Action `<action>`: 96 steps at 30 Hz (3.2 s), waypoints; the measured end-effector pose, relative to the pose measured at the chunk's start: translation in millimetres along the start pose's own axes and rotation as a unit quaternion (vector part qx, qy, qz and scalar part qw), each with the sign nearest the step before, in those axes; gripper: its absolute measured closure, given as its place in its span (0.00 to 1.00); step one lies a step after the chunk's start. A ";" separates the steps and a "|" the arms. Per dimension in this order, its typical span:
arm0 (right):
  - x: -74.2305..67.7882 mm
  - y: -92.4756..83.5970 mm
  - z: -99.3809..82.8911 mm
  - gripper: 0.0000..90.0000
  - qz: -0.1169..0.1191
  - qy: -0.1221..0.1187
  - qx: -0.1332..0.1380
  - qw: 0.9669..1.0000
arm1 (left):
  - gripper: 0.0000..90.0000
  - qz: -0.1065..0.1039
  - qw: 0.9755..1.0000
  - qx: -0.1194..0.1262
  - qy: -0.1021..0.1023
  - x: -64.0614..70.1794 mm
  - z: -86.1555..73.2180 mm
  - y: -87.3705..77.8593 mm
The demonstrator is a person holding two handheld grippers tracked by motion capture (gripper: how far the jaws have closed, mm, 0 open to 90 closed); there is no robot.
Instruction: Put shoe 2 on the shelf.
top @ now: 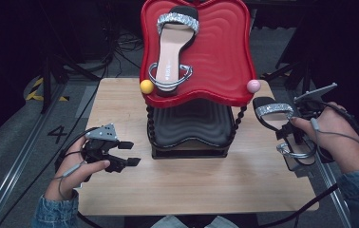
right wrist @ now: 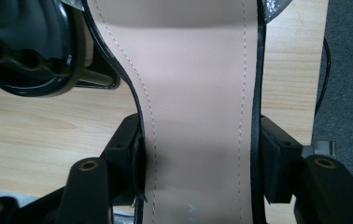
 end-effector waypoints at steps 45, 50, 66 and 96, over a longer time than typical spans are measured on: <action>-67.2 -145.5 66.4 0.48 -0.010 -0.016 0.085 0.996 | 0.38 0.007 1.000 -0.007 -0.008 1.2 -9.8 -5.1; -81.4 -151.1 73.7 0.48 -0.005 -0.023 0.088 0.996 | 0.38 0.010 1.000 -0.004 -0.011 3.0 -11.7 -7.7; -135.3 -155.5 105.5 0.48 0.003 -0.048 0.101 0.994 | 0.38 0.022 0.999 -0.003 -0.025 4.6 -24.4 -19.0; -202.3 -135.3 141.8 0.48 0.012 -0.031 0.101 0.994 | 0.37 0.026 0.999 -0.003 -0.036 5.9 -34.9 -29.2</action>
Point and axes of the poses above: each handheld gripper's, and its own axes: y roughly forward along the jaws, z roughly out of its top, x roughly to its right, the point moved 6 cm from there along y, roughly forward along the jaws, and after that the axes turned 2 degrees about x, right-handed, at the moved point
